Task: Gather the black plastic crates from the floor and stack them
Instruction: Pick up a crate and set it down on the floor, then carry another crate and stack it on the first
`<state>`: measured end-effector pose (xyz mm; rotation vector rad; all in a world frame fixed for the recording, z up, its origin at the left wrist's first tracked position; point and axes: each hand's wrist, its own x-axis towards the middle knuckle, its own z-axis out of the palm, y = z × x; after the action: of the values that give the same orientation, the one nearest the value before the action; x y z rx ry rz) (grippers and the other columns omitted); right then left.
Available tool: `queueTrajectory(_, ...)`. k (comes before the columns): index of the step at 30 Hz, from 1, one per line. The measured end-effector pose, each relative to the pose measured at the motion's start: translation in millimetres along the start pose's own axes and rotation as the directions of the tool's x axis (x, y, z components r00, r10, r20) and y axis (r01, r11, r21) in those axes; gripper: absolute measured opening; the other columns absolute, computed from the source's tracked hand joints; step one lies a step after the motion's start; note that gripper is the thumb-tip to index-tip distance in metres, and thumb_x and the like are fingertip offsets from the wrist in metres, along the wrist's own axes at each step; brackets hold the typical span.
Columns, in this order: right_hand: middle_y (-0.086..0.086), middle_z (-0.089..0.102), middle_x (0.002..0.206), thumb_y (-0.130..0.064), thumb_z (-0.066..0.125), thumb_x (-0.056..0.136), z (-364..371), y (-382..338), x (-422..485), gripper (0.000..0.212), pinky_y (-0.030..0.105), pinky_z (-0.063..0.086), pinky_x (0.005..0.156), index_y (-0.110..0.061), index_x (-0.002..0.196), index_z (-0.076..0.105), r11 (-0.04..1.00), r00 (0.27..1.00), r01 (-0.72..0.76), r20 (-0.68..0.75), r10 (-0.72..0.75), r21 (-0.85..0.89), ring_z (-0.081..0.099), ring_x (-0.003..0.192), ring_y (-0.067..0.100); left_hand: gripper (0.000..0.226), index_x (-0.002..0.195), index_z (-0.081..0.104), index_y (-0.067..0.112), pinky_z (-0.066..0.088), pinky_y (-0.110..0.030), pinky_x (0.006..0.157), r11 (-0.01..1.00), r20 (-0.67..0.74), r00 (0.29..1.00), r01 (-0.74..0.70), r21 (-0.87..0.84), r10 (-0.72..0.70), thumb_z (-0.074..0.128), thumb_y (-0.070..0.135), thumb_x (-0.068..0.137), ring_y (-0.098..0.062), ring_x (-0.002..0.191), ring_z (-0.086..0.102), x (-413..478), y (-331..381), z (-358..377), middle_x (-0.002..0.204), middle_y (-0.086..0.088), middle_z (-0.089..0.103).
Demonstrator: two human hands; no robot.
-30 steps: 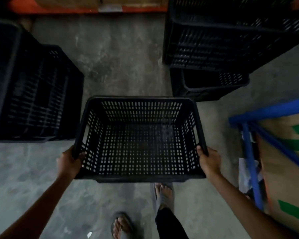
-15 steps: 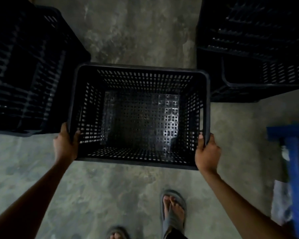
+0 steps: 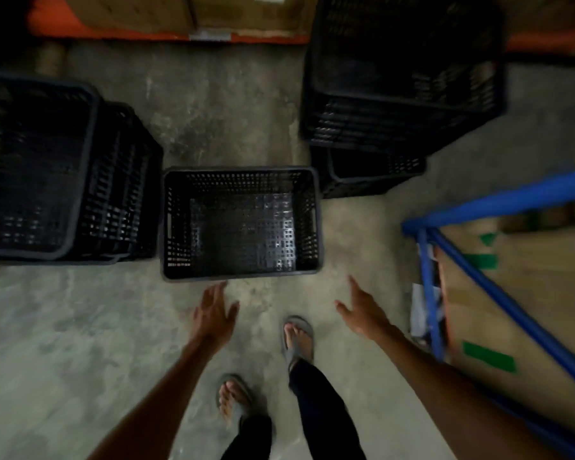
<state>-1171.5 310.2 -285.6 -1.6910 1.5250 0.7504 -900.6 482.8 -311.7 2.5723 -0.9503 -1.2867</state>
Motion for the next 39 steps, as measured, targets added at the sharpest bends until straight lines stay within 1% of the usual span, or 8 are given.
queueTrajectory(5, 0.008, 0.031, 0.158, -0.047, 0.043, 0.098, -71, 1, -129, 0.069, 0.04, 0.036, 0.112, -0.019, 0.156, 0.018, 0.984, 0.994, 0.088, 0.081, -0.077, -0.153, 0.034, 0.143, 0.027, 0.04, 0.132, 0.056, 0.024, 0.031, -0.033, 0.116, 0.981, 0.252, 0.958, -0.165, 0.105, 0.135, 0.044, 0.041, 0.098, -0.021, 0.145, 0.032, -117, 94, -48, 0.152, -0.007, 0.042)
queueTrajectory(12, 0.012, 0.035, 0.156, -0.041, 0.046, 0.098, -222, -4, -158, 0.066, 0.042, 0.036, 0.112, -0.014, 0.154, 0.022, 0.987, 0.987, 0.138, -0.074, -0.145, -0.085, 0.038, 0.14, 0.031, 0.037, 0.128, 0.06, 0.01, 0.044, -0.035, 0.103, 0.985, 0.075, 0.984, -0.166, 0.049, 0.162, 0.052, 0.025, 0.095, -0.032, 0.123, 0.057, -90, 236, -182, 0.131, -0.015, 0.062)
queueTrajectory(17, 0.015, 0.041, 0.152, -0.036, 0.05, 0.097, -351, -7, -67, 0.063, 0.035, 0.036, 0.112, -0.014, 0.152, 0.03, 0.986, 0.938, 0.164, -0.315, -0.147, 0.03, 0.042, 0.138, 0.029, 0.042, 0.133, 0.053, 0.01, 0.047, -0.037, 0.093, 0.985, -0.11, 0.979, -0.173, -0.024, 0.169, 0.054, 0.025, 0.094, -0.037, 0.111, 0.062, 30, 357, -246, 0.118, -0.022, 0.066)
queueTrajectory(22, 0.012, 0.026, 0.16, -0.039, 0.045, 0.098, -447, 13, 109, 0.057, 0.034, 0.029, 0.116, -0.01, 0.147, 0.038, 0.986, 0.875, 0.137, -0.455, -0.164, -0.094, 0.029, 0.146, 0.028, 0.054, 0.141, 0.043, 0.013, 0.051, -0.039, 0.077, 0.99, -0.231, 0.964, -0.14, -0.012, 0.133, 0.057, 0.027, 0.091, -0.035, 0.091, 0.069, 193, 436, -243, 0.082, -0.015, 0.069)
queueTrajectory(25, 0.02, 0.021, 0.16, -0.036, 0.048, 0.096, -484, 32, 208, 0.065, 0.045, 0.026, 0.118, -0.011, 0.153, 0.027, 0.988, 0.789, 0.125, -0.594, -0.154, -0.09, 0.021, 0.148, 0.035, 0.072, 0.149, 0.026, 0.009, 0.049, -0.052, 0.094, 0.995, -0.295, 0.951, -0.096, 0.001, 0.092, 0.061, 0.028, 0.089, -0.047, 0.116, 0.058, 294, 458, -227, 0.126, -0.03, 0.059)
queueTrajectory(30, 0.019, 0.008, 0.163, -0.041, 0.053, 0.092, -511, 64, 331, 0.083, 0.05, 0.022, 0.117, -0.013, 0.156, 0.009, 0.997, 0.746, 0.042, -0.662, -0.072, -0.061, 0.011, 0.15, 0.037, 0.094, 0.154, 0.012, 0.015, 0.044, -0.054, 0.102, 0.994, -0.415, 0.91, -0.042, -0.096, -0.002, 0.07, 0.032, 0.081, -0.043, 0.128, 0.051, 401, 461, -206, 0.145, -0.024, 0.046)
queueTrajectory(34, 0.019, 0.044, 0.148, -0.039, 0.06, 0.09, -520, 67, 368, 0.08, 0.042, 0.042, 0.107, -0.011, 0.153, 0.02, 0.953, 0.747, 0.122, -0.658, 0.095, 0.276, 0.047, 0.132, 0.035, 0.079, 0.144, 0.036, 0.016, 0.049, -0.047, 0.1, 0.983, -0.41, 0.909, -0.005, -0.185, -0.072, 0.073, 0.032, 0.077, -0.034, 0.119, 0.06, 427, 465, -200, 0.133, -0.015, 0.061)
queueTrajectory(39, 0.023, 0.066, 0.118, -0.03, 0.05, 0.097, -520, 68, 371, 0.041, 0.04, 0.05, 0.092, -0.003, 0.127, 0.056, 0.942, 0.699, 0.17, -0.709, 0.091, 0.289, 0.063, 0.109, 0.038, 0.036, 0.117, 0.068, 0.011, 0.052, -0.044, 0.094, 0.993, -0.533, 0.845, -0.021, -0.118, -0.046, 0.062, 0.015, 0.082, -0.037, 0.105, 0.067, 423, 468, -196, 0.112, -0.022, 0.071)
